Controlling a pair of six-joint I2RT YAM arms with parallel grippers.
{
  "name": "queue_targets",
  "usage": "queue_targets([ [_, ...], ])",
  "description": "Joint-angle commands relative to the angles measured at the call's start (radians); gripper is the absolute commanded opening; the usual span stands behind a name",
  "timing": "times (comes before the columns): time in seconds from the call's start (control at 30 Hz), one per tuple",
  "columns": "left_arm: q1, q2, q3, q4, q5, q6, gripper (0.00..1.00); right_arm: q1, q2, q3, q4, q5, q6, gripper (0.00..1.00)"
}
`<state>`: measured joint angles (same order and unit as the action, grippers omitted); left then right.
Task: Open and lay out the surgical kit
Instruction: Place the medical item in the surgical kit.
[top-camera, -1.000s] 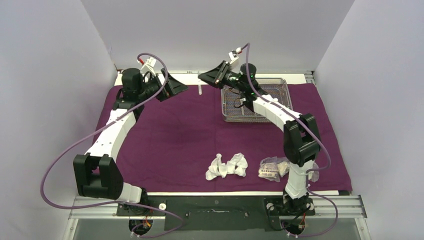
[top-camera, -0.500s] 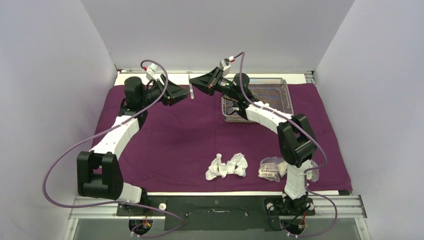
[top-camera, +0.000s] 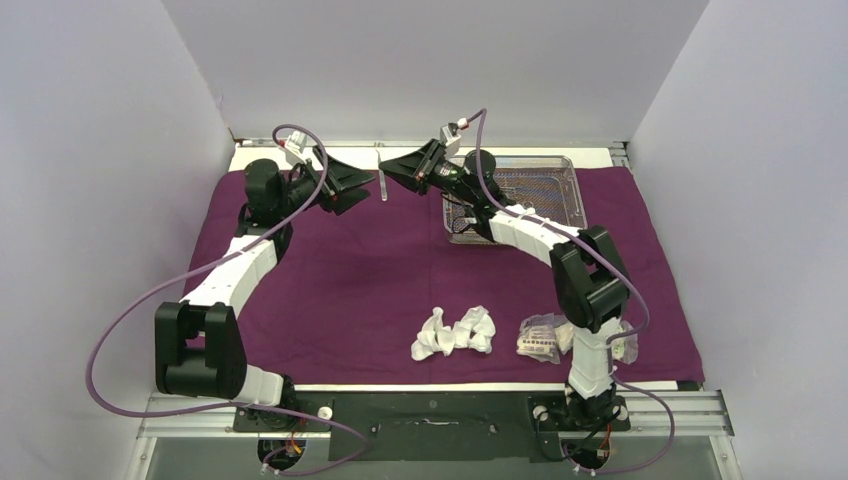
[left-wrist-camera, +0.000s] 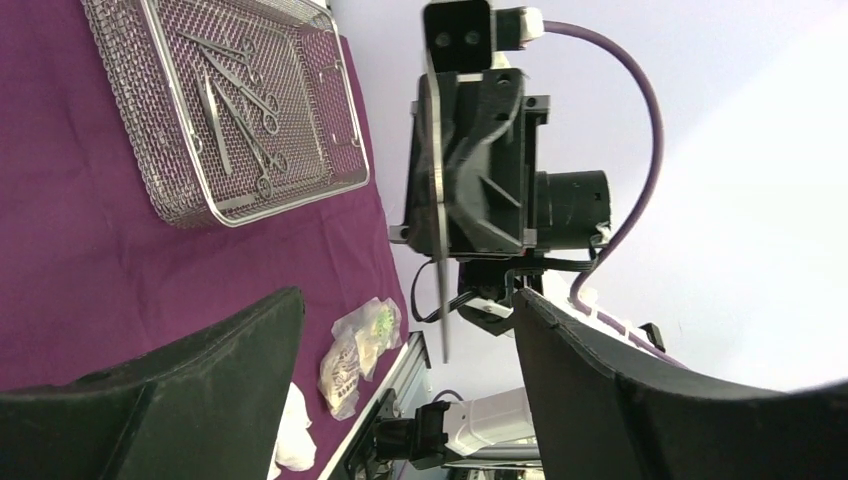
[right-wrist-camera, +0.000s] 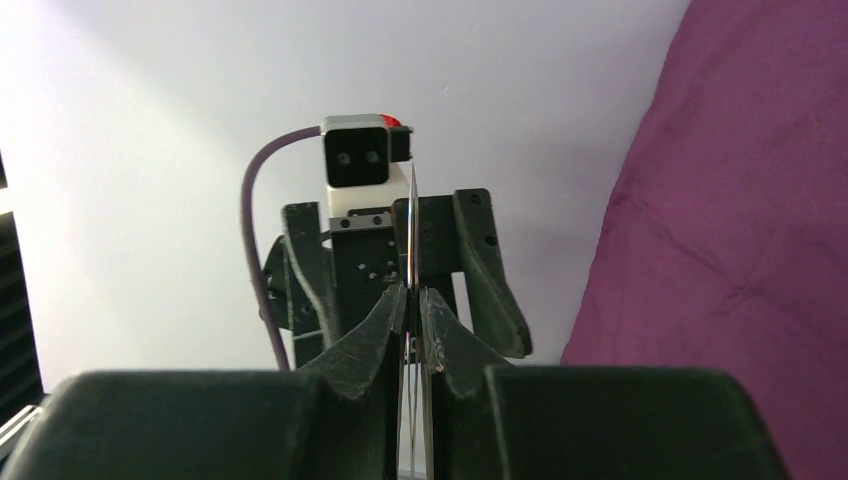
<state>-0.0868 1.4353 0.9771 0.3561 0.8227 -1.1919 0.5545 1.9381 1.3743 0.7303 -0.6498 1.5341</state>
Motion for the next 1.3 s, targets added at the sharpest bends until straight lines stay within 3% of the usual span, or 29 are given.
queue_targets([
  [0.0,-0.001,-0.022,-0.003,0.125,0.012,-0.036,0.74,0.011,0.032,0.008,0.032,0.010,-0.013,0.05],
  [0.17,-0.022,-0.002,-0.001,0.123,0.026,-0.023,0.73,0.021,0.054,0.025,0.070,-0.003,0.023,0.05],
  [0.53,-0.044,0.016,0.017,0.048,0.027,0.037,0.39,0.023,0.087,0.030,0.156,-0.015,0.112,0.05],
  [0.87,-0.054,0.044,0.046,0.037,0.040,0.044,0.36,0.032,0.088,0.034,0.130,-0.036,0.127,0.05],
  [1.1,-0.058,0.048,0.036,0.067,0.054,0.023,0.16,0.038,0.103,0.028,0.171,-0.039,0.158,0.05],
  [1.2,-0.059,0.045,0.036,0.073,0.055,0.027,0.00,0.039,0.104,0.029,0.171,-0.046,0.155,0.05],
  [1.27,-0.057,0.036,0.035,0.052,0.048,0.043,0.00,0.037,0.097,0.020,0.166,-0.046,0.148,0.06],
])
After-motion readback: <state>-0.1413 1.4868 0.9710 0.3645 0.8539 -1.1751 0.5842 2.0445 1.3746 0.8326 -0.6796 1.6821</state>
